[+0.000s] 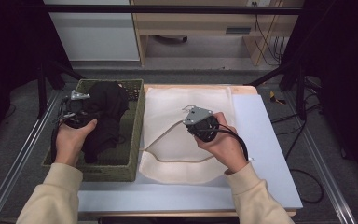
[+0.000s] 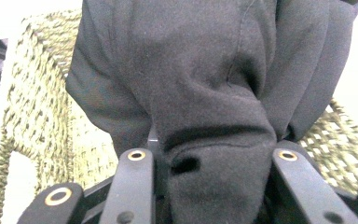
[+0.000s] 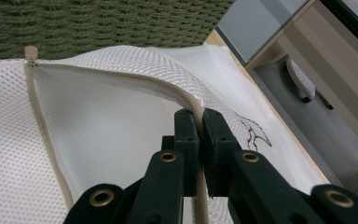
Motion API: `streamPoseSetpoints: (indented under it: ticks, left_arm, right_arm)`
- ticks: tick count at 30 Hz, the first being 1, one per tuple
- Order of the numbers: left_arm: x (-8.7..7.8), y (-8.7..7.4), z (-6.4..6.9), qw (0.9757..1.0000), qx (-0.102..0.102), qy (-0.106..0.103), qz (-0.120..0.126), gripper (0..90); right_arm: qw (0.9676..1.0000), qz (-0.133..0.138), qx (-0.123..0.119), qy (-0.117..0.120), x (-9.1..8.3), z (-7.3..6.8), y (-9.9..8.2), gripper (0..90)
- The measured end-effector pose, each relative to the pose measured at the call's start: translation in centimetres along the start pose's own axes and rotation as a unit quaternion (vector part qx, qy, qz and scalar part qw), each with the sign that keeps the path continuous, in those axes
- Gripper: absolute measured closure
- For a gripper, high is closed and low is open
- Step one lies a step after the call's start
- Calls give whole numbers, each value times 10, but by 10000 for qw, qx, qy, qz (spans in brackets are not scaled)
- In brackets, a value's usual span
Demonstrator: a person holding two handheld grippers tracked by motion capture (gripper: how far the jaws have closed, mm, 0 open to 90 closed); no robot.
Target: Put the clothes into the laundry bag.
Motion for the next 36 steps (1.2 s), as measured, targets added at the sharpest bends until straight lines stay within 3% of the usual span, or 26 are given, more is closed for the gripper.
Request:
streamPoseSetpoints:
  ticks: [11, 18, 30, 36]
  left_arm:
    - [-26, 22, 0, 9994, 1, -70, 337, 648]
    - [-46, 28, 3, 9983, 72, -130, 562, 648]
    - [-86, 44, 30, 9942, 460, -343, 909, 648]
    - [-109, 46, 54, 9888, 660, -737, 1120, 647]
  right_arm:
    - [10000, 52, 62, -15, -2, 2, 3, 860]
    - [9998, 126, 122, 103, 0, 1, 4, 863]
    - [9993, 175, 263, 181, 1, 2, 2, 864]
    - [9993, 189, 266, 202, 1, 2, 2, 864]
Point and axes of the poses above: each handheld gripper's, and its own axes: x roughly forward along the jaws, y roughly out of its top, z roughly to its right, the point moved 8 cm from there along x, roughly forward along the jaws, and after that the axes turned 4 degrees about y, right-handed, at the moved point
